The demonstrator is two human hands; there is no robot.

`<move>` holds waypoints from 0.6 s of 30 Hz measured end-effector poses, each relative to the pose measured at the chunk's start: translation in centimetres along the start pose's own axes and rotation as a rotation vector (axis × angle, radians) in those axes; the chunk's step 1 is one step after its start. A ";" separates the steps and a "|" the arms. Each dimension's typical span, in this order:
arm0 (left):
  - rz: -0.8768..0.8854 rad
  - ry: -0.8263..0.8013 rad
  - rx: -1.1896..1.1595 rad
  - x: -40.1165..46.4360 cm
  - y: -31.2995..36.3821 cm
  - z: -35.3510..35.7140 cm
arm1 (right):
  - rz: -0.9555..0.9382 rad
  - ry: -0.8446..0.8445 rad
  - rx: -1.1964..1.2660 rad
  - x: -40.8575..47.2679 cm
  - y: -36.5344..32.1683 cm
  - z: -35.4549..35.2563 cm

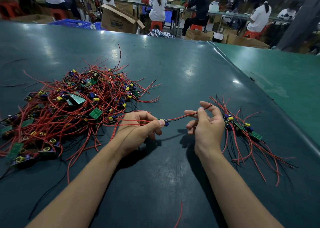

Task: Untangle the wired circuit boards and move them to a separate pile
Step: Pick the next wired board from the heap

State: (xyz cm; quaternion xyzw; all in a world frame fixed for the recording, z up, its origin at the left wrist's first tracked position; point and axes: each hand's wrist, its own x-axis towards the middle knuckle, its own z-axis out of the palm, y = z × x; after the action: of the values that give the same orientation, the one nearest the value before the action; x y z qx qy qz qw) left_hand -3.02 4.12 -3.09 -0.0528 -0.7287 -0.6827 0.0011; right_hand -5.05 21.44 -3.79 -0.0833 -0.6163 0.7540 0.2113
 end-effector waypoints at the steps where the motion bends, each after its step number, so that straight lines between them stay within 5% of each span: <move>1: 0.001 -0.002 0.000 0.0 0.0 0.0 | 0.003 -0.003 0.009 0.1 0.0 -0.1; 18: 0.011 -0.011 -0.052 0.3 -0.4 -0.3 | -0.073 0.080 -0.027 0.1 0.1 -0.3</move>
State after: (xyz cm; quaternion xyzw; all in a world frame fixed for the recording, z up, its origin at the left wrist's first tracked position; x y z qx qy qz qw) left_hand -3.33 3.81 -3.46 -0.0608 -0.7103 -0.7013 -0.0006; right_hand -5.06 21.79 -3.94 -0.0939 -0.6199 0.7336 0.2620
